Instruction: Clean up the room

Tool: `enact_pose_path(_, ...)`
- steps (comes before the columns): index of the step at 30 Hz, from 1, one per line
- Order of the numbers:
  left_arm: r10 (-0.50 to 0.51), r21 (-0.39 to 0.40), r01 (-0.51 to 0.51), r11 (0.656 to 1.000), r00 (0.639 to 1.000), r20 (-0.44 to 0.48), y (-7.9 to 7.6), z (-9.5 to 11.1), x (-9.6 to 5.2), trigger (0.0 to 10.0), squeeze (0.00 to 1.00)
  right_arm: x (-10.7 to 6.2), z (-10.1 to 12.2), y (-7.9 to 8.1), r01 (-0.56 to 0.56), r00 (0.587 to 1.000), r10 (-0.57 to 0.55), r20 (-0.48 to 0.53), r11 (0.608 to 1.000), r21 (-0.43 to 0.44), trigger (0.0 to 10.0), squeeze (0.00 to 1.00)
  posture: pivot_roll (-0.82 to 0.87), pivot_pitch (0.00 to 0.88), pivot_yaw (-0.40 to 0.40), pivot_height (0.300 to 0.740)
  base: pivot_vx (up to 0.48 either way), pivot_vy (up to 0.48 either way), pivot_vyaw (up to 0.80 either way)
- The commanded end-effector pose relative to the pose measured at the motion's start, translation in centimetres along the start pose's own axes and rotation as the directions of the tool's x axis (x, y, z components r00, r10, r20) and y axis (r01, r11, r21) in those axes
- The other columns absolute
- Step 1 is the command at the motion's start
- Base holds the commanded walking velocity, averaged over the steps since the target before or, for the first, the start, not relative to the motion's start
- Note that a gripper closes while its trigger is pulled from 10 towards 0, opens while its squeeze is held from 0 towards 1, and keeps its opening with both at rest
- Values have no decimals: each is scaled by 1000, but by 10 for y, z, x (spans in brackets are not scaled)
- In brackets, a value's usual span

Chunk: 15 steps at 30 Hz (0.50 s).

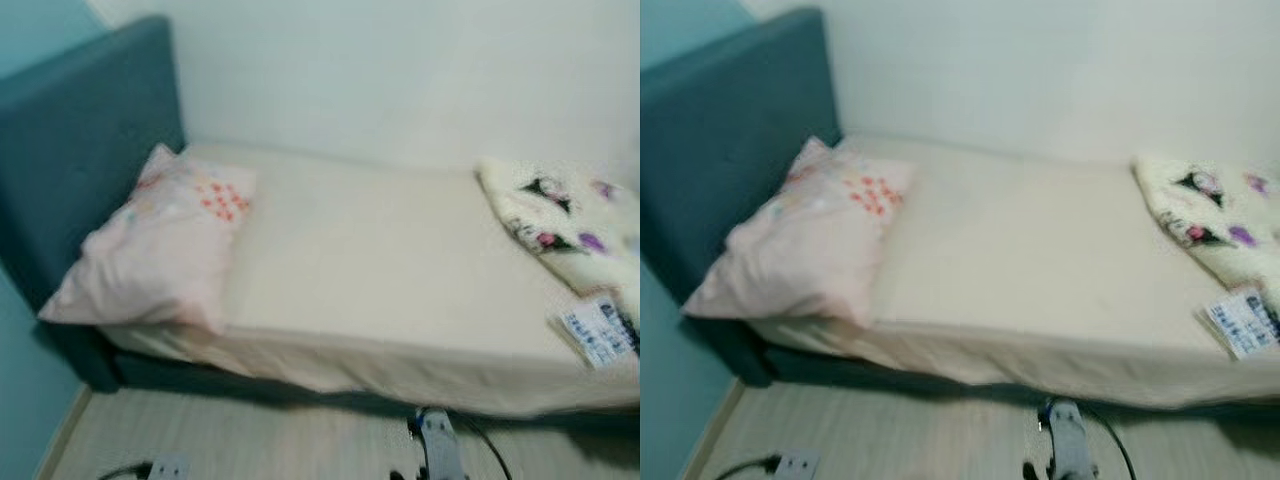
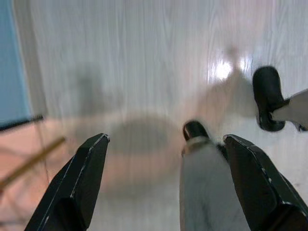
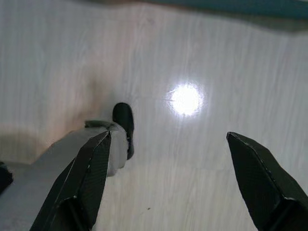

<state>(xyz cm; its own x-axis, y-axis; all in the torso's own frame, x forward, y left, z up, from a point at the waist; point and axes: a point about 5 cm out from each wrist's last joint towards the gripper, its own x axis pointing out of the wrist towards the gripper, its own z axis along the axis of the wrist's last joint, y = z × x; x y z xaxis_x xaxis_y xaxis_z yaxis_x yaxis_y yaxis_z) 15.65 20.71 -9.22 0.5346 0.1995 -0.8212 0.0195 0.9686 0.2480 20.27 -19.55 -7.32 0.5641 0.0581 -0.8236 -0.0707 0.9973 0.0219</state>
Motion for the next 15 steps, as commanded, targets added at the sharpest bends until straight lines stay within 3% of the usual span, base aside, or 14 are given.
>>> enact_pose_path(1, 7, 7, -7, 1000, 1000, 3, -1, 0, 0, 10000, 0, 0, 7, 0, -5, 999, 6, 34, 1000, -17, 10000, 0, -68, 38, -93, 740, 0, 0, -750)
enact_pose_path(3, 15, 9, -15, 1000, 1000, 15, 0, 3, 0, 10000, 0, 1, 8, 1, -9, 999, 10, 41, 1000, -18, 10000, 0, -67, 38, -93, 740, 0, 0, -750)
enact_pose_path(9, 20, 2, -21, 1000, 999, 41, 2, 9, 1, 10000, 0, 1, 11, 6, -33, 998, 35, 54, 999, -35, 10000, 0, -58, 39, -95, 740, 0, 0, 0)
enact_pose_path(15, 23, -6, -23, 1000, 999, 32, 3, 8, 1, 10000, 0, 2, 13, 9, -44, 997, 47, 55, 997, -56, 10000, 0, -60, 40, -92, 740, 0, -480, 0)
